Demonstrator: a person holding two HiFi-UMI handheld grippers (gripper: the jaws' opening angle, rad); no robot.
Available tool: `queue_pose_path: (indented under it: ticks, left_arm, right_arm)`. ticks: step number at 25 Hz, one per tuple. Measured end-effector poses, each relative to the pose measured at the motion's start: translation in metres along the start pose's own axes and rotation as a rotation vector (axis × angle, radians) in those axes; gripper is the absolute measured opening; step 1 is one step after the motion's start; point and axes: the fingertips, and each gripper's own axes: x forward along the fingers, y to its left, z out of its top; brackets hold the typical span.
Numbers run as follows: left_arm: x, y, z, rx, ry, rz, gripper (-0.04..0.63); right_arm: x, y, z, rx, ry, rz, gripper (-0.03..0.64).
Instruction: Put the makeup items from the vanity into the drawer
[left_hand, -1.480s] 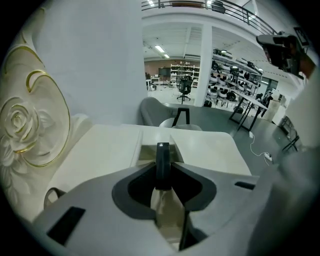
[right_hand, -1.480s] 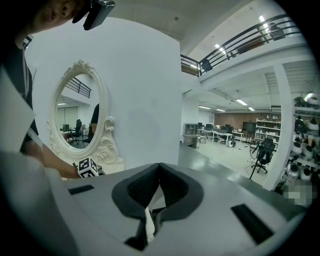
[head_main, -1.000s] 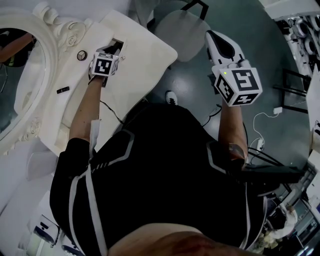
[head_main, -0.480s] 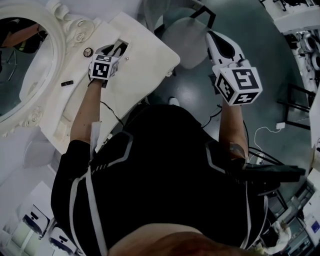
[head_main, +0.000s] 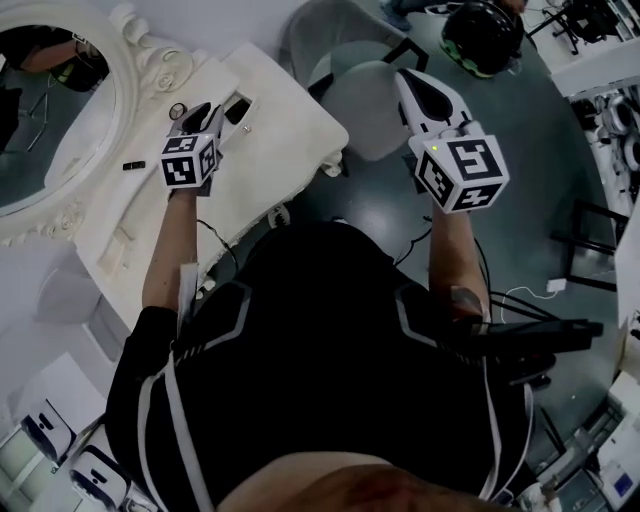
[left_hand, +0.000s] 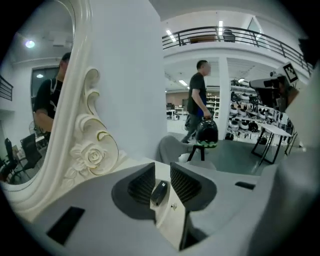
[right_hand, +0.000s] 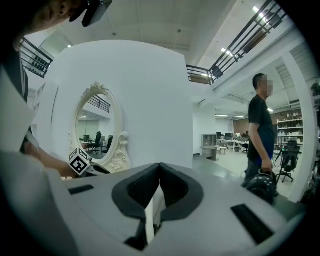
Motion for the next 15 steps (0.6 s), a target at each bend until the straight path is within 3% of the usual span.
queue_pose_path:
  ticks: [7, 12, 15]
  left_arm:
    - [-0.047, -0.014, 0.048, -0.03, -0.147, 0.034, 0.097]
    - [-0.093, -0.035, 0.081, -0.111, -0.301, 0.065, 0.094]
    - [-0.118, -0.041, 0.099, -0.114, -0.38, 0.093, 0.055]
  right_arm:
    - [0.007, 0.002, 0.001, -0.006, -0.02, 0.092, 0.005]
    - [0.003, 0.0, 0.003, -0.008, -0.03, 0.157, 0.005]
    - [0.009, 0.0, 0.008, -0.016, -0.042, 0.186, 0.005]
